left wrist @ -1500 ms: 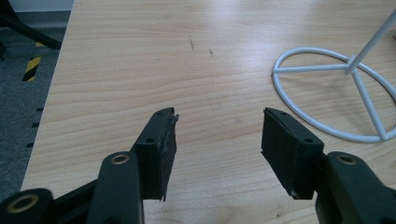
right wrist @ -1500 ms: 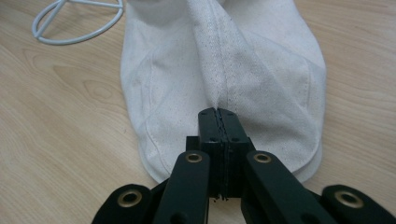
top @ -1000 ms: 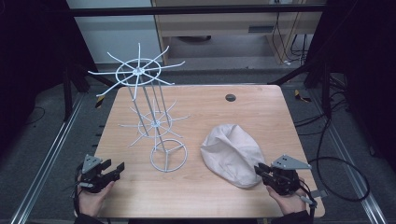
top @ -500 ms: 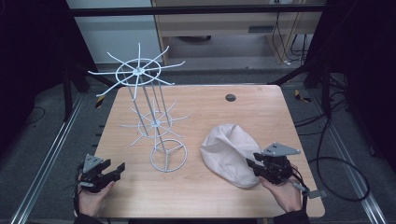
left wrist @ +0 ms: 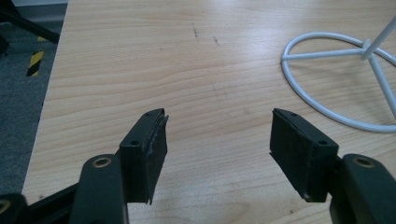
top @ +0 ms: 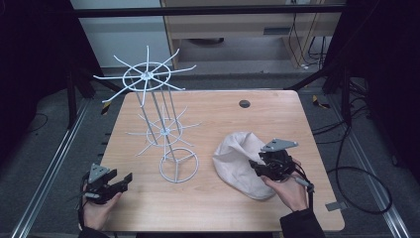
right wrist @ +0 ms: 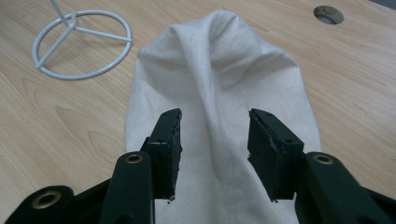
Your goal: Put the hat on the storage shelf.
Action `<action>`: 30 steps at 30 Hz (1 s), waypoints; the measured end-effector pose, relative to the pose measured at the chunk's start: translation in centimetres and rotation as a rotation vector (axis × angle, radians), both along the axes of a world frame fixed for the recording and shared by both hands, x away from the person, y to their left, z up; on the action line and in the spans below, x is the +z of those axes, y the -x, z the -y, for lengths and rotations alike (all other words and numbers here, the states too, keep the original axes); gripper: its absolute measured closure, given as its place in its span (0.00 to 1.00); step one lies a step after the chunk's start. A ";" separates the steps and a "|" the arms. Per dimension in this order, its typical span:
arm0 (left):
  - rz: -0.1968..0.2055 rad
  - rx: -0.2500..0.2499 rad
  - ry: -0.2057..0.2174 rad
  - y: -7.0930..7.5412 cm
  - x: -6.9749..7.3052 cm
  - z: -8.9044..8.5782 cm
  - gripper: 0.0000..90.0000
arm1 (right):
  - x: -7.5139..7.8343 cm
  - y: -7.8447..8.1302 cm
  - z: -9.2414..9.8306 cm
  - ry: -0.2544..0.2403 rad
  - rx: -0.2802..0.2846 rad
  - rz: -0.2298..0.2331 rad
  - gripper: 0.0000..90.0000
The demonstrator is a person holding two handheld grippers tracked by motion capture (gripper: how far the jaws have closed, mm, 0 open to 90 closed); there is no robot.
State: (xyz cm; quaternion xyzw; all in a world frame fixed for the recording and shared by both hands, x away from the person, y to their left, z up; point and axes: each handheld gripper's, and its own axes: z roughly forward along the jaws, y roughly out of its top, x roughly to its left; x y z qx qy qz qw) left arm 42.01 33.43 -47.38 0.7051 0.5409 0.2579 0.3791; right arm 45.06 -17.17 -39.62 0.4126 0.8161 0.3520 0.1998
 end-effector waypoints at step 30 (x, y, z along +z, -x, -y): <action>-0.011 -0.014 -0.008 -0.2 -0.1 0.2 0.40 | -3.7 -3.4 -1.4 0.103 -0.001 -0.123 0.96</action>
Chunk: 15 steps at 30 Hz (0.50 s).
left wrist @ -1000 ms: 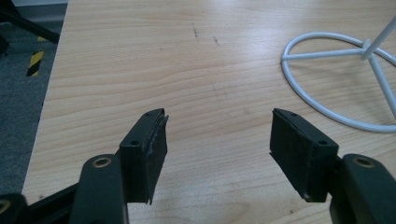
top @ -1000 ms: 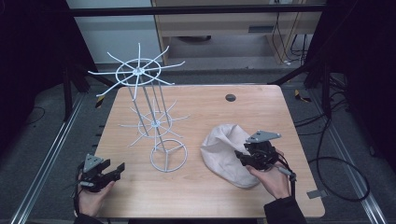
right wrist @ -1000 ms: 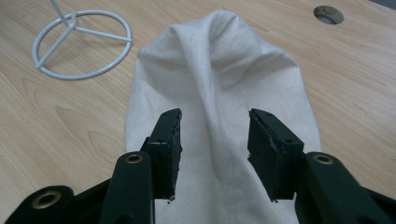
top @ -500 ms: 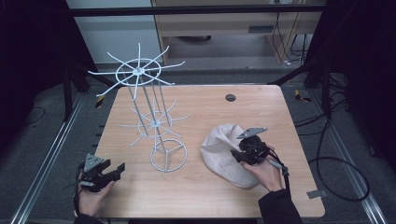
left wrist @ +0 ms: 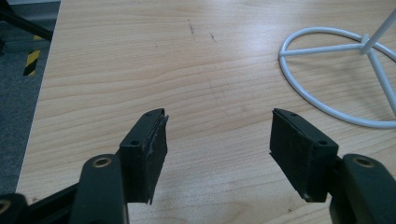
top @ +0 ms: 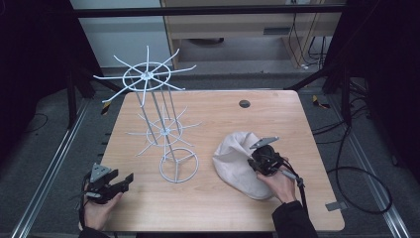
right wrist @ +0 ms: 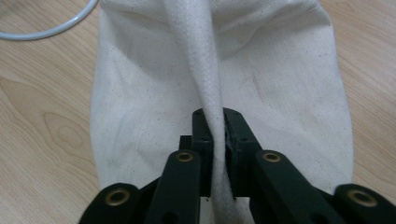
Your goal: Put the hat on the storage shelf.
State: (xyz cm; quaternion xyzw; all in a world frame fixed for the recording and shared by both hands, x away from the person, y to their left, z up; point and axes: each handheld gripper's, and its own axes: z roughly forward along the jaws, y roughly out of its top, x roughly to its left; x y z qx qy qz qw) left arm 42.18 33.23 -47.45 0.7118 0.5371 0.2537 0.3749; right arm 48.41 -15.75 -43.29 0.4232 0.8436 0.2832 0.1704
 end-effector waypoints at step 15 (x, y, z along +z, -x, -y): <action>0.001 -0.002 0.003 0.1 0.0 -0.1 0.41 | 1.2 1.0 0.9 -0.067 0.009 0.052 0.98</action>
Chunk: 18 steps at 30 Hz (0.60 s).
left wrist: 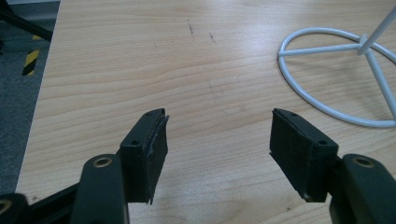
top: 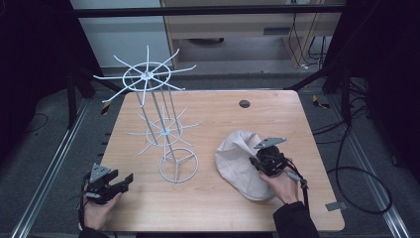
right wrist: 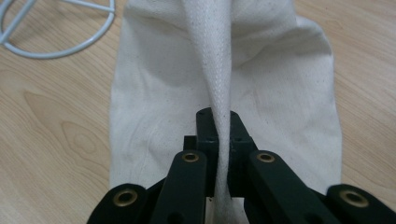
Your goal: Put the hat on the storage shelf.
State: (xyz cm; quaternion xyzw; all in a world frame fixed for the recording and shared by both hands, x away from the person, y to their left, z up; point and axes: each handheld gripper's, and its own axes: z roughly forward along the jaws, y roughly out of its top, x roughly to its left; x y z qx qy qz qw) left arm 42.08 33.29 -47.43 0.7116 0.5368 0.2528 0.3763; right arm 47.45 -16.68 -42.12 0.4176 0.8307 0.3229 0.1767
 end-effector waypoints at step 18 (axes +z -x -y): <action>-0.002 0.002 0.002 0.0 0.0 0.0 0.40 | 3.3 2.4 1.7 -0.164 -0.006 0.210 0.98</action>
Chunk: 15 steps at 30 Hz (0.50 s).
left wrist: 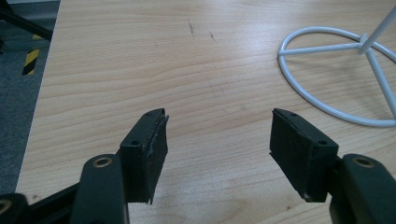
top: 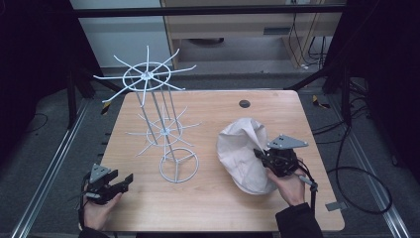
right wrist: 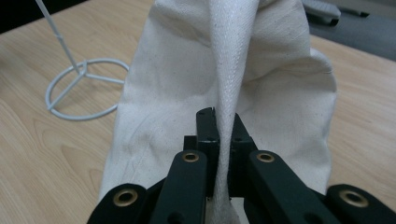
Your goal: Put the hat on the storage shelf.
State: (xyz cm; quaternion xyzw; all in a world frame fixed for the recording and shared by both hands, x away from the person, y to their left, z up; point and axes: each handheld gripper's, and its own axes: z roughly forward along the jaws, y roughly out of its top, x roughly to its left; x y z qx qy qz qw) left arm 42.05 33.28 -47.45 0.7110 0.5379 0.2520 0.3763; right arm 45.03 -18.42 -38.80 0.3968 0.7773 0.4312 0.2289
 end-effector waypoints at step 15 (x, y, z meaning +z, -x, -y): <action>-0.001 0.000 -0.001 0.0 0.0 0.0 0.40 | 2.4 1.7 1.3 -0.102 -0.016 0.143 0.98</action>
